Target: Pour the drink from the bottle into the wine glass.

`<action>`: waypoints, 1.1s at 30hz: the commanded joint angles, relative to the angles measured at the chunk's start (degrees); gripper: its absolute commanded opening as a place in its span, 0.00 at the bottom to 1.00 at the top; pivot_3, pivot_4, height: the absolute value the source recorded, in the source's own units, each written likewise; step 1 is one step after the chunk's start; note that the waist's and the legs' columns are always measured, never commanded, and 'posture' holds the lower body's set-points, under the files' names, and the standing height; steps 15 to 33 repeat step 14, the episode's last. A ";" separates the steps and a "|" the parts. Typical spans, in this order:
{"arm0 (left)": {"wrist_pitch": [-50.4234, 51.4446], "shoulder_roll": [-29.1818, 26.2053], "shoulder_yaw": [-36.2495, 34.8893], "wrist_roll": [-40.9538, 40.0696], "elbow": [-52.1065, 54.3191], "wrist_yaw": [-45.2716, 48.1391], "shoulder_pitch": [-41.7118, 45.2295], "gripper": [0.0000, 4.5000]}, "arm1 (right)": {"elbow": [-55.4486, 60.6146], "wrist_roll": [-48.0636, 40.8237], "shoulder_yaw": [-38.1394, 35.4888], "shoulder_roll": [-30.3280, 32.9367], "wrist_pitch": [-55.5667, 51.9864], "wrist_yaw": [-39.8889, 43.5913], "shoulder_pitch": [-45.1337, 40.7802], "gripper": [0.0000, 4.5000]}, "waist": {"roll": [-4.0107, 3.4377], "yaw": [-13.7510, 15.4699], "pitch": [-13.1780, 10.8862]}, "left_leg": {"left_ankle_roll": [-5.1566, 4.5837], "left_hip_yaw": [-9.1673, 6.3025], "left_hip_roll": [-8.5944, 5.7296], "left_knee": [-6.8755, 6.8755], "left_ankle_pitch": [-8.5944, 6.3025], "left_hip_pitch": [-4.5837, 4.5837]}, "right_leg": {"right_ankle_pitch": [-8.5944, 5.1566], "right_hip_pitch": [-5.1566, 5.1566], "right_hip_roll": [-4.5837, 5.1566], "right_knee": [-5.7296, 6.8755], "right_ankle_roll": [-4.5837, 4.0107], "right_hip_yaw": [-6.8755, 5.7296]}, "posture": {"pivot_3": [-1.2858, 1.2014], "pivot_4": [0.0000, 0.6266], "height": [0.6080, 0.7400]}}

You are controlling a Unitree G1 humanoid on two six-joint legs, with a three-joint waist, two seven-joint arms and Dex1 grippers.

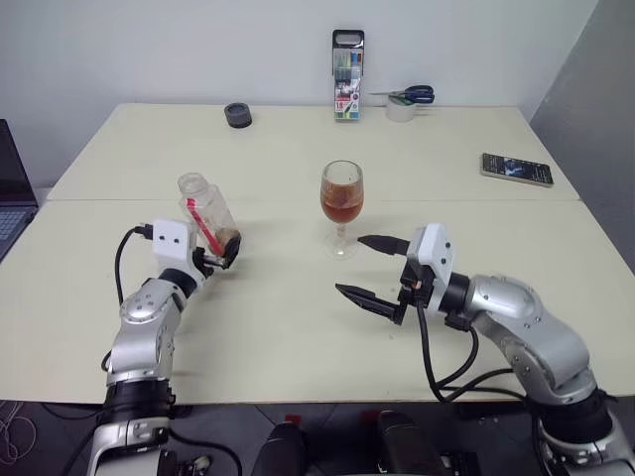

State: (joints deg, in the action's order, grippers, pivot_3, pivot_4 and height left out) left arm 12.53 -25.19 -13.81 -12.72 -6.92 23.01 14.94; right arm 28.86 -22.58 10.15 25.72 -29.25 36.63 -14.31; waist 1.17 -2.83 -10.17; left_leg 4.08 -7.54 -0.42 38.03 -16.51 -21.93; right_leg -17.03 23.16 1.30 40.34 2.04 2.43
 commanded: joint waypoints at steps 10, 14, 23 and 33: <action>-4.36 1.56 -0.23 1.56 8.85 -2.80 -5.76 0.99 | -2.27 8.89 -2.07 -10.09 13.36 -12.51 12.02 1.00 | 0.00 0.22 0.00 | 0.00 0.04 0.02 -0.03 0.00 0.03 | 0.00 -0.02 -0.04 -0.03 0.00 0.01 | 0.52 0.24 1.00; -7.44 1.70 0.27 2.40 8.47 -2.27 -6.28 0.99 | -2.94 9.76 -2.42 -10.68 14.24 -13.09 12.29 1.00 | 0.00 0.21 0.00 | 0.00 0.05 0.01 -0.04 0.00 0.05 | 0.00 -0.03 -0.04 -0.03 0.00 0.02 | 0.52 0.24 1.00; -7.44 1.70 0.27 2.40 8.47 -2.27 -6.28 0.99 | -2.94 9.76 -2.42 -10.68 14.24 -13.09 12.29 1.00 | 0.00 0.21 0.00 | 0.00 0.05 0.01 -0.04 0.00 0.05 | 0.00 -0.03 -0.04 -0.03 0.00 0.02 | 0.52 0.24 1.00; -7.44 1.70 0.27 2.40 8.47 -2.27 -6.28 0.99 | -2.94 9.76 -2.42 -10.68 14.24 -13.09 12.29 1.00 | 0.00 0.21 0.00 | 0.00 0.05 0.01 -0.04 0.00 0.05 | 0.00 -0.03 -0.04 -0.03 0.00 0.02 | 0.52 0.24 1.00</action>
